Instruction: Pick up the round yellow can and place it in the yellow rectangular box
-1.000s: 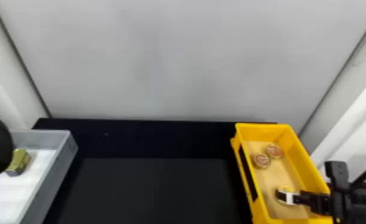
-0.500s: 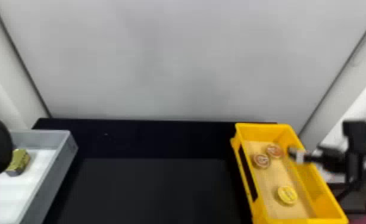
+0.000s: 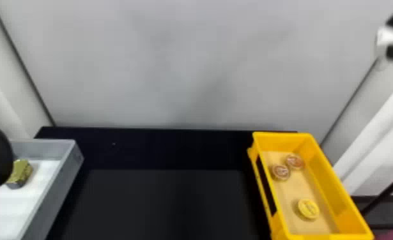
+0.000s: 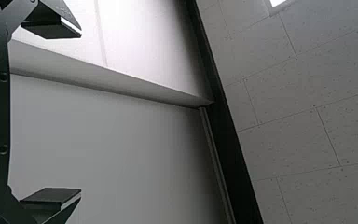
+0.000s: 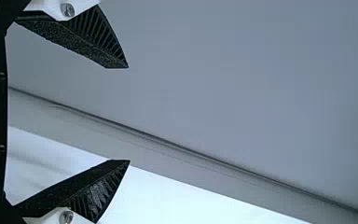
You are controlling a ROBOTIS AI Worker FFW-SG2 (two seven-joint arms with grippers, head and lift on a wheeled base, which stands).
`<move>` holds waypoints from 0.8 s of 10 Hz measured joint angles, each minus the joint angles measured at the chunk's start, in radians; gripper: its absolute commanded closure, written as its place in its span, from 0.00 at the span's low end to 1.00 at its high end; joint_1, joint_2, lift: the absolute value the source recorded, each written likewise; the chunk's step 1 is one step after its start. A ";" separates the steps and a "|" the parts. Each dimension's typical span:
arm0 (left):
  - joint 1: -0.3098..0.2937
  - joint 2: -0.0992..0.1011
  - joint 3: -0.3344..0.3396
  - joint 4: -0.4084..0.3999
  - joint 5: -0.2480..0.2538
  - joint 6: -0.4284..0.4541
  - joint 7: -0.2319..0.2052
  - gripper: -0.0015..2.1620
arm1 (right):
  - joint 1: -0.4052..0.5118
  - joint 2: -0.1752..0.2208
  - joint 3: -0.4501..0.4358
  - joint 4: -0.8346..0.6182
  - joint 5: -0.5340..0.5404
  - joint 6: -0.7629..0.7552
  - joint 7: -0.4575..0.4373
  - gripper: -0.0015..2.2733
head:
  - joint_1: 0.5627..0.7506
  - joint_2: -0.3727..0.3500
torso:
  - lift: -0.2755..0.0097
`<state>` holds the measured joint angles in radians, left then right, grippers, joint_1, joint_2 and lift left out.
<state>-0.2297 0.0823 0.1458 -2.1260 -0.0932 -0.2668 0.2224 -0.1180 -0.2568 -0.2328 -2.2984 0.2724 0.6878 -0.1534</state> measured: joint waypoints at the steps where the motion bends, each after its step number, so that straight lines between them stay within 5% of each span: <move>1: 0.000 0.002 0.000 0.001 0.000 0.000 0.000 0.04 | -0.026 -0.006 0.041 -0.035 0.015 -0.094 -0.026 0.02 | 0.70 0.41 | 0.97; 8: 0.004 0.014 0.007 0.001 -0.008 0.006 0.005 0.04 | -0.276 -0.141 0.259 -0.087 0.015 -0.377 -0.033 0.03 | 0.70 0.41 | 0.97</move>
<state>-0.2258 0.0962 0.1527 -2.1250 -0.1012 -0.2609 0.2271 -0.3941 -0.3974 0.0263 -2.3857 0.2872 0.3106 -0.1859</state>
